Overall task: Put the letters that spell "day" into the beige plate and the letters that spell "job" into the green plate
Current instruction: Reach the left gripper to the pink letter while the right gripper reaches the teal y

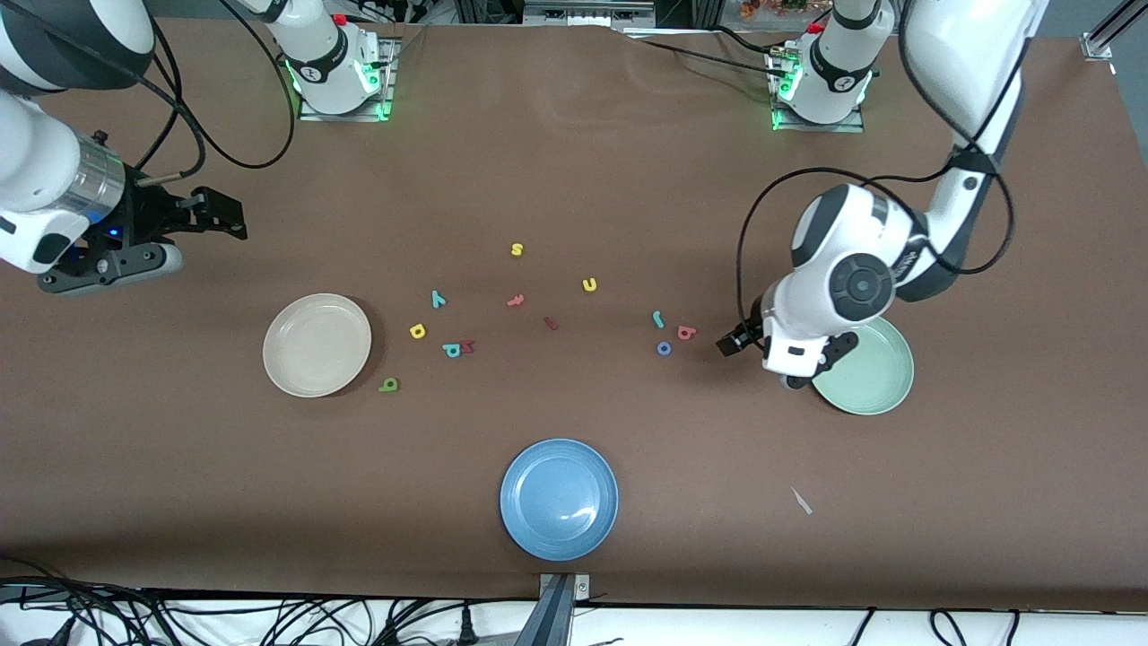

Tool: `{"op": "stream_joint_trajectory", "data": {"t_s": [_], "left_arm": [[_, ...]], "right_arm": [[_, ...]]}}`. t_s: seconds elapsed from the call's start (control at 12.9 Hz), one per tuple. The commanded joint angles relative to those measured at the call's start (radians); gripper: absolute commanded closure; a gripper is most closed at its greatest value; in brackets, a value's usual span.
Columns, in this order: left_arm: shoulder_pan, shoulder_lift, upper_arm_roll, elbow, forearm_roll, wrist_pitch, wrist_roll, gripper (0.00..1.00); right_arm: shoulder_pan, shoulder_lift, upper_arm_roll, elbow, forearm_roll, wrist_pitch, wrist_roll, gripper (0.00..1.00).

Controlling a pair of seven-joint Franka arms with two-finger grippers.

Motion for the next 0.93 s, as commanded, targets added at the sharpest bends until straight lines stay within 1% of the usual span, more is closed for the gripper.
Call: {"op": "stream_joint_trajectory", "data": {"t_s": [0.0, 0.08, 0.23, 0.31, 0.62, 0.7, 0.85], "left_arm": [[-0.026, 0.058, 0.012, -0.014, -0.027, 0.124, -0.144, 0.00], [-0.027, 0.069, 0.012, -0.033, -0.027, 0.167, -0.186, 0.00], [-0.039, 0.073, 0.012, -0.057, -0.027, 0.227, -0.279, 0.00], [-0.046, 0.087, 0.012, -0.060, -0.027, 0.258, -0.316, 0.00], [-0.076, 0.139, 0.012, -0.060, -0.027, 0.295, -0.376, 0.00], [-0.078, 0.147, 0.012, -0.060, -0.027, 0.301, -0.382, 0.00], [-0.084, 0.156, 0.012, -0.073, -0.027, 0.332, -0.409, 0.07]], "right_arm": [[0.001, 0.027, 0.004, -0.012, 0.051, 0.062, 0.002, 0.00], [0.001, 0.043, 0.023, -0.022, 0.050, 0.079, 0.015, 0.00], [0.001, 0.058, 0.044, -0.057, 0.053, 0.156, 0.026, 0.00], [0.001, 0.067, 0.072, -0.083, 0.053, 0.199, 0.053, 0.00], [0.002, 0.067, 0.170, -0.227, 0.034, 0.384, 0.215, 0.00], [0.002, 0.072, 0.208, -0.262, 0.022, 0.423, 0.283, 0.00], [0.004, 0.072, 0.263, -0.343, -0.047, 0.504, 0.346, 0.00]]}}
